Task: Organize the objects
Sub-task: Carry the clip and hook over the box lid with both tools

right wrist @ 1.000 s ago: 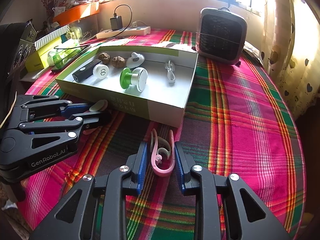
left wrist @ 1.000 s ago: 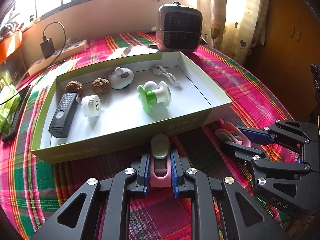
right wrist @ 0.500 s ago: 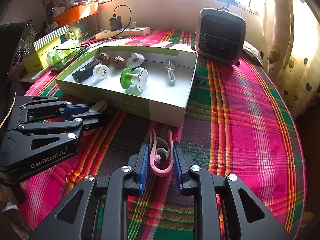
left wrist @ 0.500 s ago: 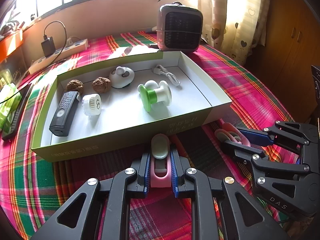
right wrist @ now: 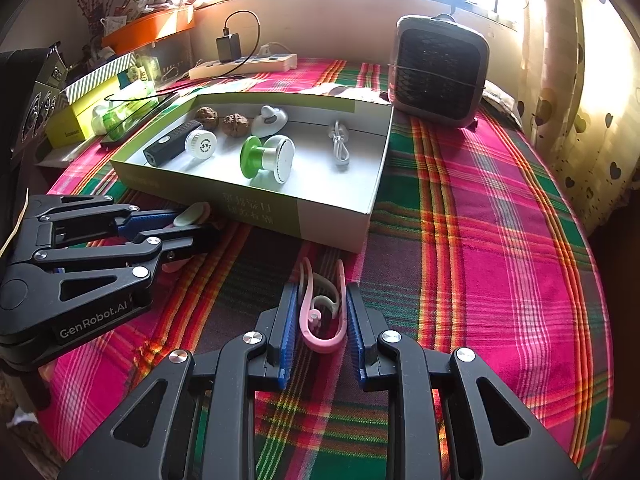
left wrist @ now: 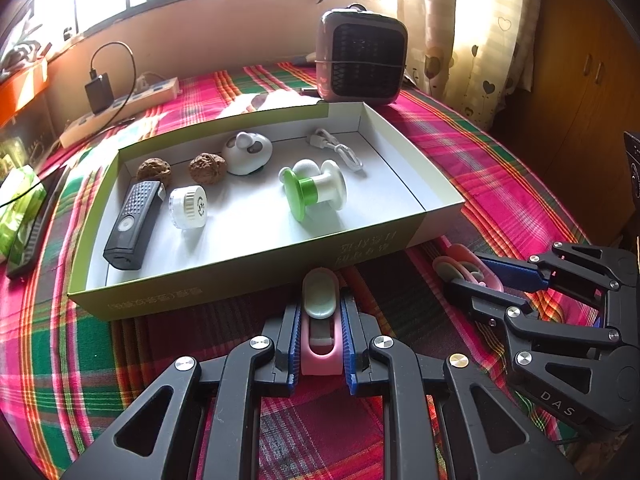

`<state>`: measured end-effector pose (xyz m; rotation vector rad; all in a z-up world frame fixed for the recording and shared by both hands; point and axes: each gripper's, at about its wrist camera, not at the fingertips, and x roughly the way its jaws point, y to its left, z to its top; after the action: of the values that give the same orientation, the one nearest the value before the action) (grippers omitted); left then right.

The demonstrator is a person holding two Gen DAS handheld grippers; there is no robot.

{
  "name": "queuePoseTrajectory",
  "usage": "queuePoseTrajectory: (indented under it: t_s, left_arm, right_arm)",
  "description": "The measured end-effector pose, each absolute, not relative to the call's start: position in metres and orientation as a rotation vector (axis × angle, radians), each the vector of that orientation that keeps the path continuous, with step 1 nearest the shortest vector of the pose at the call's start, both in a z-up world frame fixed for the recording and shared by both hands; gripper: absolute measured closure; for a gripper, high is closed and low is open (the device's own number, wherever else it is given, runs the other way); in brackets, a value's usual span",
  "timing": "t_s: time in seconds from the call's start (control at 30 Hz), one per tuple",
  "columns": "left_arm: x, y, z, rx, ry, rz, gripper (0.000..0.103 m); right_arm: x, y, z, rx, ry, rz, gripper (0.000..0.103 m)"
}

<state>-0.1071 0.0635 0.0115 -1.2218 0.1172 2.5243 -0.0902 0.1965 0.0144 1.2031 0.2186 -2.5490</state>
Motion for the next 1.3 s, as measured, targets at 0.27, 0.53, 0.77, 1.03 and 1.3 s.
queuePoseTrajectory:
  t_s: [0.27, 0.53, 0.77, 1.03, 1.3]
  left_arm:
    - [-0.102, 0.06, 0.022, -1.188, 0.112, 2.535, 0.087]
    - [-0.098, 0.054, 0.034, -1.154, 0.1, 2.552, 0.087]
    - [-0.101, 0.047, 0.044, -1.127, 0.096, 2.575, 0.087]
    - [-0.109, 0.042, 0.048, -1.123, 0.098, 2.594, 0.087]
    - [-0.12, 0.034, 0.052, -1.115, 0.088, 2.608, 0.087]
  right_arm:
    - [-0.088, 0.194, 0.023, 1.175, 0.216, -2.559, 0.079]
    - [-0.087, 0.192, 0.032, 1.148, 0.202, -2.56, 0.079]
    - [-0.092, 0.19, 0.044, 1.108, 0.205, -2.572, 0.079]
    - [-0.1, 0.184, 0.05, 1.091, 0.211, -2.572, 0.079]
    - [-0.118, 0.182, 0.058, 1.081, 0.204, -2.566, 0.079]
